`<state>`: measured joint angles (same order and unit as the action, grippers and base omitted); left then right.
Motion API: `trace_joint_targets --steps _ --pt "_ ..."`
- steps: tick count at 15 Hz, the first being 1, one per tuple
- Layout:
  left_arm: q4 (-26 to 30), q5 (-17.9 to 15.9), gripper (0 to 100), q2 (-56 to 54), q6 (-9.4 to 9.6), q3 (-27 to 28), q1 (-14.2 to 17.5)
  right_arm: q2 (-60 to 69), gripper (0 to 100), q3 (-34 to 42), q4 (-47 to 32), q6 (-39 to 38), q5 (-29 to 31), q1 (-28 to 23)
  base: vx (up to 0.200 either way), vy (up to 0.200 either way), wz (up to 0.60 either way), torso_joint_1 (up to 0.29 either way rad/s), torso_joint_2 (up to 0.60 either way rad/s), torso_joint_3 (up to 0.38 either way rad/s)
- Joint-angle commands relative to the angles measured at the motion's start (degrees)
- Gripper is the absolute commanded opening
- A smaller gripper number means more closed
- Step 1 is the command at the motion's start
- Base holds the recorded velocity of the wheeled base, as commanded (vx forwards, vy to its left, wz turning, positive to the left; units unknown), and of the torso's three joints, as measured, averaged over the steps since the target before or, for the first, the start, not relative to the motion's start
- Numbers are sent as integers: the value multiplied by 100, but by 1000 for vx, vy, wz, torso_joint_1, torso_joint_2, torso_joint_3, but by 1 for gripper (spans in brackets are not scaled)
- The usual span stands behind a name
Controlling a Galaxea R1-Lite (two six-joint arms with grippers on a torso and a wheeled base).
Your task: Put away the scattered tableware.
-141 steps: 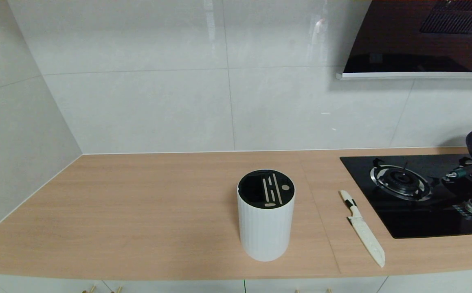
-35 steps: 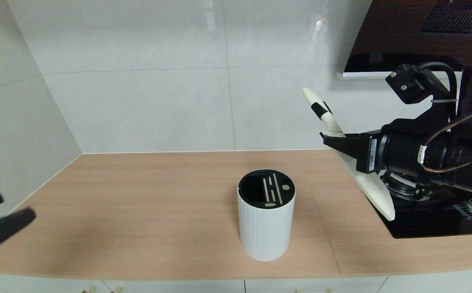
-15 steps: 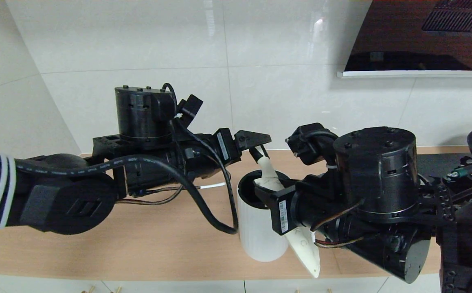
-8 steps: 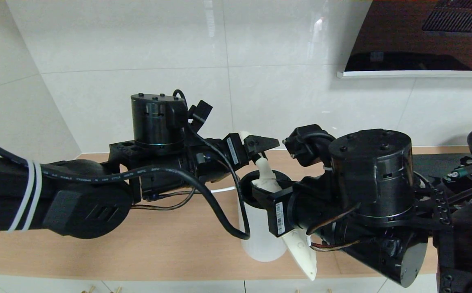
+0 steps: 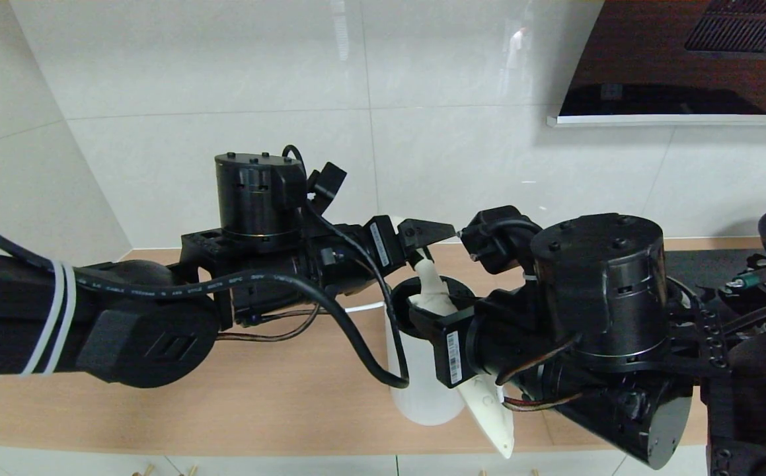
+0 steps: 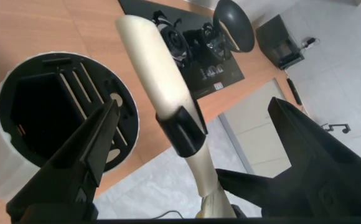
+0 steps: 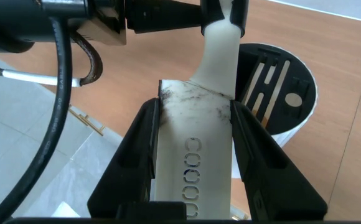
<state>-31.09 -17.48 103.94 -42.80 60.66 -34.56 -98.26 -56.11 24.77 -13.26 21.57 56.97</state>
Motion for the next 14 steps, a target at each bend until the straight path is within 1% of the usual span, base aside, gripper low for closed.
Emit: trace_joint_targets --steps 1,4,5,12,14 --pt "-3 -10 100 4 0 16 2 -9 0 4 1 -1 -3 34 0 0 0 0 0 0" --pt "-3 -10 100 4 0 16 2 -9 0 4 1 -10 -3 34 0 0 0 0 0 0" --pt "-3 -10 0 21 0 16 2 -9 0 4 1 -10 -3 34 0 0 0 0 0 0" --pt "-3 -27 0 100 0 16 2 17 0 -5 10 -1 -3 34 0 0 0 0 0 0" --pt "-3 -18 0 92 0 25 2 17 0 4 116 -1 6 25 0 0 0 0 0 0"
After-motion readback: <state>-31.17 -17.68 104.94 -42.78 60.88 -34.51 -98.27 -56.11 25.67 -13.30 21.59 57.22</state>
